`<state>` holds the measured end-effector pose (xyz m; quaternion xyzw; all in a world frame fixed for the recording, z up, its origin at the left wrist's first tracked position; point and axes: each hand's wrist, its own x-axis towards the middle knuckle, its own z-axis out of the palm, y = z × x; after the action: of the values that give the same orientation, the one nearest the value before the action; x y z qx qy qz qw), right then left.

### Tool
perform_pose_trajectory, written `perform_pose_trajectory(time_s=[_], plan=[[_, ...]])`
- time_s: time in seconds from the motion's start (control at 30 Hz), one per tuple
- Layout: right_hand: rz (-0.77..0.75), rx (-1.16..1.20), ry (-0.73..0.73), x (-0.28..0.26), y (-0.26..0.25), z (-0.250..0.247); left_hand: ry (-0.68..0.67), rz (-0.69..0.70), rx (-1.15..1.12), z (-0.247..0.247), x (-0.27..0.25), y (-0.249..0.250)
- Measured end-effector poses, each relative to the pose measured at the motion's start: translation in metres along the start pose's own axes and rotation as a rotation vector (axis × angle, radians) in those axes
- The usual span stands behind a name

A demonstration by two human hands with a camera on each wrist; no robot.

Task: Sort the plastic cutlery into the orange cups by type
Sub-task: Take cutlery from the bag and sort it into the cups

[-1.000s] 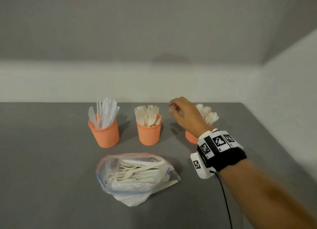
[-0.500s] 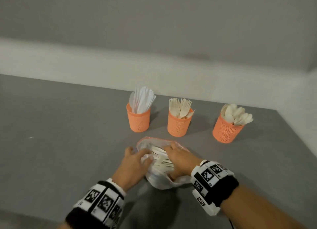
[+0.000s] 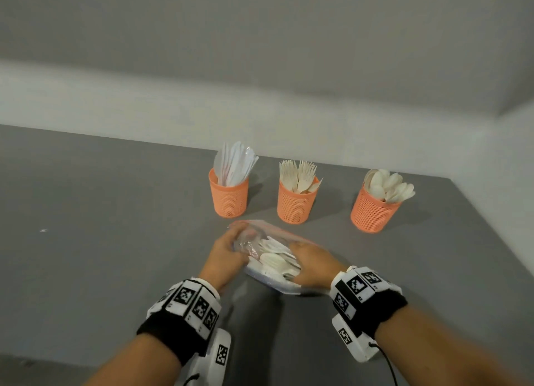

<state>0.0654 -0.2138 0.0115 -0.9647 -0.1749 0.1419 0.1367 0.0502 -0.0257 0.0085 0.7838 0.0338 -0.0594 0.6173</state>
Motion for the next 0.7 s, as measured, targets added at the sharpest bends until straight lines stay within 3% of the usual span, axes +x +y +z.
perform_pose_trajectory(time_s=[0.07, 0.2, 0.3, 0.37, 0.53, 0.7], plan=[[0.017, 0.128, 0.009, 0.001, 0.0, -0.004, 0.007, -0.06, -0.097, -0.007, 0.002, -0.006], [0.016, 0.349, -0.015, 0.003, 0.003, -0.004, -0.031, -0.099, 0.067, -0.011, 0.006, -0.012], [-0.032, 0.374, -0.007, -0.001, 0.0, -0.004, -0.046, -0.138, 0.048, -0.014, 0.011, -0.009], [-0.064, 0.324, -0.01, -0.002, -0.003, -0.003, -0.045, -0.09, 0.087, -0.018, 0.016, -0.011], [-0.019, 0.17, -0.104, -0.004, -0.009, -0.002, -0.188, -0.015, 0.516, -0.024, 0.013, -0.011], [-0.004, 0.379, -0.067, -0.008, -0.008, -0.013, -0.146, 0.03, 0.368, -0.026, 0.009, -0.006]])
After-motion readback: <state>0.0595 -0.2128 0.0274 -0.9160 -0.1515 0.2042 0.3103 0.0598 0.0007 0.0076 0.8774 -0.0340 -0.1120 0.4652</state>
